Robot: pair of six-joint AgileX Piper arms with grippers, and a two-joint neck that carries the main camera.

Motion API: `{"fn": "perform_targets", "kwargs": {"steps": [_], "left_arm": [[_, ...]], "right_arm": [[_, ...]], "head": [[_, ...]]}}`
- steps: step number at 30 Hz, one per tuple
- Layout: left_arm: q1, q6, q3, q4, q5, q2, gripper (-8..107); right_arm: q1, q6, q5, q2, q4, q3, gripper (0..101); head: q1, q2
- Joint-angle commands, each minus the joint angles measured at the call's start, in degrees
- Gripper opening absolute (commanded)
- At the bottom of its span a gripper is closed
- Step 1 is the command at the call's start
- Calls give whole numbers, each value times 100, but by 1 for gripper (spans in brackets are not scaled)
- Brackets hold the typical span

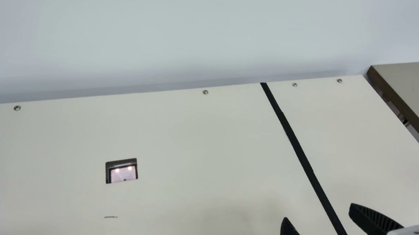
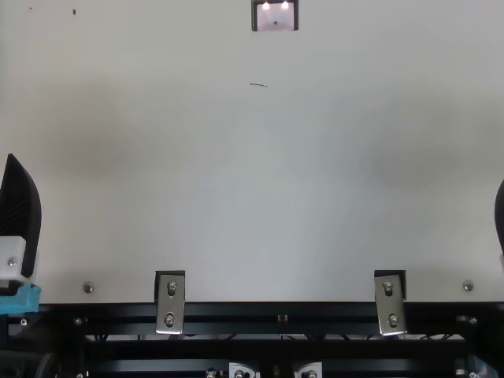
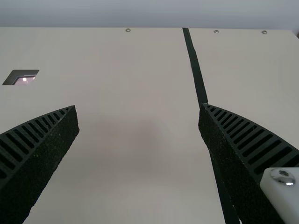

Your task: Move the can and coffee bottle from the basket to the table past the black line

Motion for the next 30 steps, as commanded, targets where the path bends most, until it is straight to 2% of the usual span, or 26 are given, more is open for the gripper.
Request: {"fn": "perform_targets", "kwargs": {"steps": [1, 25, 30], "left_arm": [[0, 0, 0, 0, 0, 0, 90], [0, 0, 0, 0, 0, 0, 90], [0, 0, 0, 0, 0, 0, 90]], "right_arm": [[0, 0, 0, 0, 0, 0, 101], [5, 13, 2, 9, -7, -13, 101], [-15, 115, 12, 244, -12, -462, 101]], "head": [[-123, 29], [-123, 29], [-123, 29]]}}
